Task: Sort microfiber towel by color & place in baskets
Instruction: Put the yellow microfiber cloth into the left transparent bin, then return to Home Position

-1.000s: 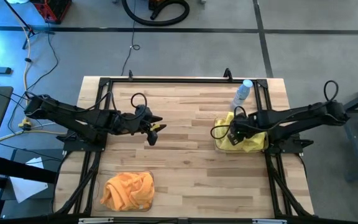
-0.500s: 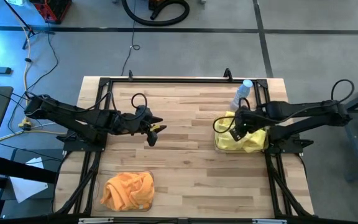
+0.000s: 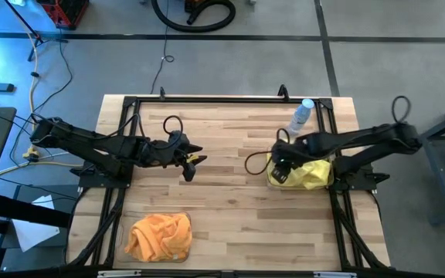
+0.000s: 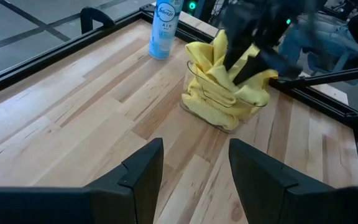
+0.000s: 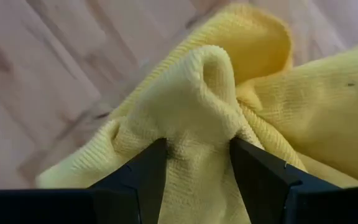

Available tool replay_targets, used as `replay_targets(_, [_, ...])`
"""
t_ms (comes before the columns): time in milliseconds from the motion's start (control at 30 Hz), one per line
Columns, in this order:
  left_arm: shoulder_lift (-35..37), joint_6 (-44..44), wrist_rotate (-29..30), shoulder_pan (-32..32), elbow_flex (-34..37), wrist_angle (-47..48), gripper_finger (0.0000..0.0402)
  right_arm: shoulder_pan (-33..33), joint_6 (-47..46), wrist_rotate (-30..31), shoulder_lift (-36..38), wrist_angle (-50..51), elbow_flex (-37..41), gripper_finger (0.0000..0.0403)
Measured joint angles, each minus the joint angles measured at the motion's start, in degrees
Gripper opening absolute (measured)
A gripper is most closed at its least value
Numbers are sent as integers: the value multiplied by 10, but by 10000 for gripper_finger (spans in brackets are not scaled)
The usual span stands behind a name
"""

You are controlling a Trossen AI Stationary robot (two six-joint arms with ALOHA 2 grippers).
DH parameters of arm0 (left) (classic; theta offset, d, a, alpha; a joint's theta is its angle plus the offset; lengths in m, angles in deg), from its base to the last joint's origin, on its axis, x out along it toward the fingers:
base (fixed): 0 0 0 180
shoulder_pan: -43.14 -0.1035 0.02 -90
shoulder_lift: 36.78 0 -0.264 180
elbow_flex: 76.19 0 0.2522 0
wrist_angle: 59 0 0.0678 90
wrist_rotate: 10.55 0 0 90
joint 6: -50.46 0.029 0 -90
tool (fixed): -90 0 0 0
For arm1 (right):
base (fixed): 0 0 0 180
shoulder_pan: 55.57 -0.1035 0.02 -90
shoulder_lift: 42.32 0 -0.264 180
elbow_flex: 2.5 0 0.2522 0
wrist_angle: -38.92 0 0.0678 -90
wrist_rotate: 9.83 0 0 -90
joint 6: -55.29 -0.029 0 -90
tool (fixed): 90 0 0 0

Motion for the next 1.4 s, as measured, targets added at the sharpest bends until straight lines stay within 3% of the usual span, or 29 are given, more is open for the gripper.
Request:
replay_targets(133, [0, 0, -3, 0, 0, 0, 169, 0, 14, -6, -50, -3, 1, 176])
replay_targets(267, [0, 0, -18, 0, 0, 0, 169, 0, 22, -10, -54, -1, 1, 176])
replay_targets(667, [0, 44, -15, 0, 0, 4, 169, 0, -1, -12, 146, 16, 1, 176])
replay_targets(900, [0, 16, 17, -1, -1, 86, 165, 0, 107, -11, 192, 43, 1, 176])
replay_targets(1033, [1, 44, 19, 2, 5, 100, 132, 0, 138, -5, 187, 63, 1, 172])
replay_targets(1200, [27, 74, 17, 4, 76, 65, 23, 0, 103, -3, 186, 41, 1, 128])
replay_targets(1400, [95, 199, 3, 4, 208, -128, 2, 0, 99, 0, 186, 6, 1, 49])
